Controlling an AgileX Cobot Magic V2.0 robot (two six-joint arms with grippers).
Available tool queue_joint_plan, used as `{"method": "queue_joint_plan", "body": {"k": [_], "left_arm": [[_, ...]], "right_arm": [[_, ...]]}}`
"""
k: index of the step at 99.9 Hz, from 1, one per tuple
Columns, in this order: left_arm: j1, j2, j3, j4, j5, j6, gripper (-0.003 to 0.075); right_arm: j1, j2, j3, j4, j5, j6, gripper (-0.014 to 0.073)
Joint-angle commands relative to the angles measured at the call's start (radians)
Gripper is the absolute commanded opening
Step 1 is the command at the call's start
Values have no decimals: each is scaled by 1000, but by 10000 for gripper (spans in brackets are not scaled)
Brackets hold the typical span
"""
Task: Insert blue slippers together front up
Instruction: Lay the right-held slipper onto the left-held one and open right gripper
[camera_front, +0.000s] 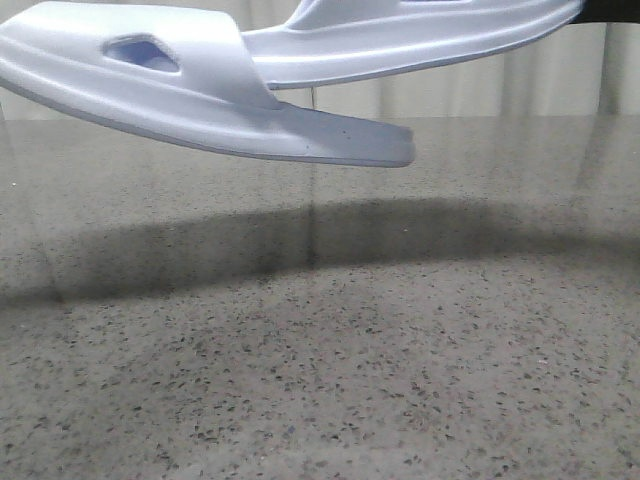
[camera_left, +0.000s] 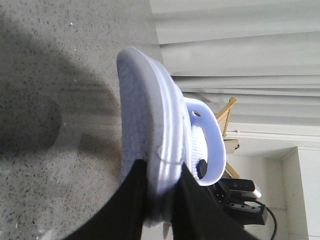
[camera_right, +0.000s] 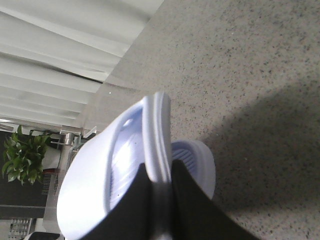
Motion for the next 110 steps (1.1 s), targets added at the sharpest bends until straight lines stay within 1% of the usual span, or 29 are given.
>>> {"method": "queue_joint_plan", "body": {"k": [1,13,29,39,52,65,72,76,98,105,110], "left_arm": [[-8,-1,-25,-94,137,-2,16],[-8,-1,-25,-97,137,-2,16],[-8,-1,-25,-97,137,-2,16],[-8,-1,-25,-97,137,-2,16],[-8,-1,-25,-97,137,-2,16],[-8,-1,-25,-97,143,-2,16],[-8,-1,-25,-97,143,-2,16],[-8,-1,-25,-97,143,-2,16],[-8,-1,-25,-97,140,-2,16],[-8,-1,-25,-93,137,-2,16],[-8,-1,-25,-93,137,-2,16]], "right_arm": [[64,9,-24,86,137,-62,-107],[117,34,-24,87,89,-79,-107],[119,37,-26,86,19,-150,-107],[119,37,-26,79,-63,-205,-107],[119,37,-26,2,-163,-207,-106],[119,37,-26,-94,-193,-207,-100],[119,37,-26,-114,-199,-207,-62],[119,37,-26,-117,-206,-207,-22],[119,35,-26,-139,-250,-207,258],[119,29,-26,-140,-272,-207,317],[119,20,-26,-149,-282,-207,340]]}}
